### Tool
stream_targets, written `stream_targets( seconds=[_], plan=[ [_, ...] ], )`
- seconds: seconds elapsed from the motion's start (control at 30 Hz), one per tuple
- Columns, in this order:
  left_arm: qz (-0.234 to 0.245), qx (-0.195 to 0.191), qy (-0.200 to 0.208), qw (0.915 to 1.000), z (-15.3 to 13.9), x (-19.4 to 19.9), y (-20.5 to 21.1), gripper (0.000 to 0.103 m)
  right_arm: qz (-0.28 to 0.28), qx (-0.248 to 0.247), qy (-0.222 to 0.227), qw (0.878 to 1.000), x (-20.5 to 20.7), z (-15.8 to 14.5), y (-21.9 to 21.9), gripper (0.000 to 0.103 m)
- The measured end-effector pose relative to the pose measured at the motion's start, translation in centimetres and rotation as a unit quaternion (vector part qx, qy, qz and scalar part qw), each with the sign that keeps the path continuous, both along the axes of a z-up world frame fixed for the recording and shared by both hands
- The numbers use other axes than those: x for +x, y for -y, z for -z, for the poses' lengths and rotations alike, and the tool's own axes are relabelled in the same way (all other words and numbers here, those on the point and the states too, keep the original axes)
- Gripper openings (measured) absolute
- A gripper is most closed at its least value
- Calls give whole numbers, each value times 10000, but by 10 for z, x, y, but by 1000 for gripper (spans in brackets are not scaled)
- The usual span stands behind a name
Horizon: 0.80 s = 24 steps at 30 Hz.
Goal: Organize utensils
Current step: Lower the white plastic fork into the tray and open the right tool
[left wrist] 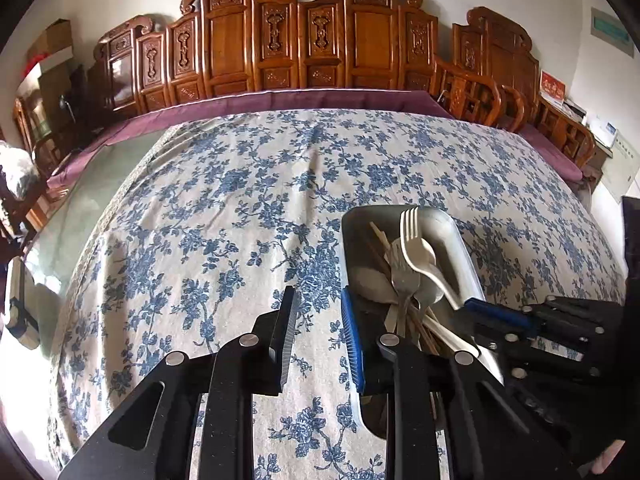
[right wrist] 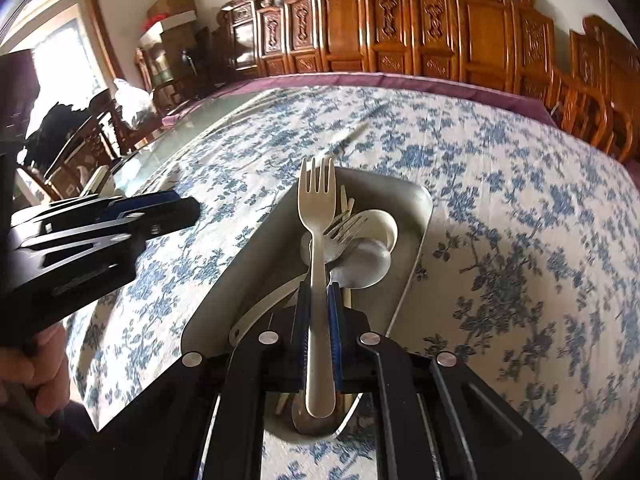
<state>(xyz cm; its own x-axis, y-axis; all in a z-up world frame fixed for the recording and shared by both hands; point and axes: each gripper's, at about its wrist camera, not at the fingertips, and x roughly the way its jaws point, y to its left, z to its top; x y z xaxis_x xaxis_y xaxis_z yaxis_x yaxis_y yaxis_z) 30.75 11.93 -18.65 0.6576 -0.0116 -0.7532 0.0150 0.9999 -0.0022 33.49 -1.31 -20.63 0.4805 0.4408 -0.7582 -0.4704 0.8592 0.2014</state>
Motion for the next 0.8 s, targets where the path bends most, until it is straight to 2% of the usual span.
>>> stream_targets(
  seconds=[0.13,0.33,0.67,0.8],
  plan=[
    [6,-44,23,10000,-1,-1,-1,21,148,102,-197,9996,9,12,-3,11],
    [-6,-99,7,10000,-1,-1,-2,21,169,6,-265,9995,16,22,-12,11],
    [-7,-106,-25,9999,2,1,-3,21,70,486,-398,9980,22,20,-10,11],
    [27,-64,-35,10000,4,1,0,21,24,437,-334,9985,19,16,-8,11]
  ],
)
